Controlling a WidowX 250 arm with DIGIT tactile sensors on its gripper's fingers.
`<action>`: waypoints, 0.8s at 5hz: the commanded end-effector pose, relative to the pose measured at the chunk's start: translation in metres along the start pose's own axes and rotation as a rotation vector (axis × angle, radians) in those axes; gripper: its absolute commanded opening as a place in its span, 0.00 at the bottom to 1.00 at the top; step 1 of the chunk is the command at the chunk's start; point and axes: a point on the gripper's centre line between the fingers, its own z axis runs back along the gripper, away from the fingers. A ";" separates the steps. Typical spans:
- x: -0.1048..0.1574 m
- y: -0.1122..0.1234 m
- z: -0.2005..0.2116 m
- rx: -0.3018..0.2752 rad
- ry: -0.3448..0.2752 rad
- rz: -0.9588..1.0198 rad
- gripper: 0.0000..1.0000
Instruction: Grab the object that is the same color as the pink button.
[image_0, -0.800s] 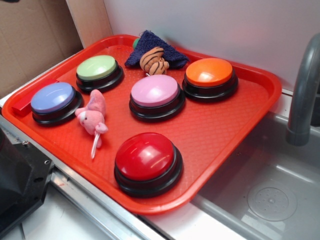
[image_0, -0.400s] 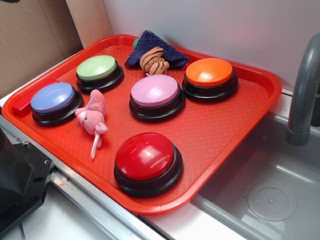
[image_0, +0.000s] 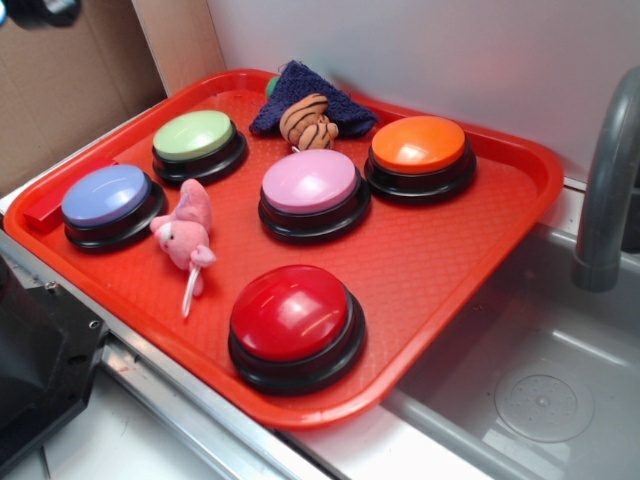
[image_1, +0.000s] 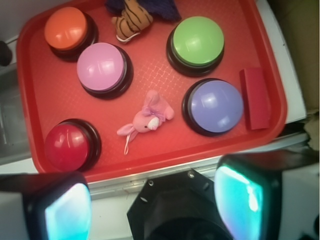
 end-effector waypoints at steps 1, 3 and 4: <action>0.016 0.009 -0.051 0.005 -0.048 0.318 1.00; 0.026 0.005 -0.099 0.016 -0.095 0.480 1.00; 0.026 0.007 -0.124 0.005 -0.057 0.531 1.00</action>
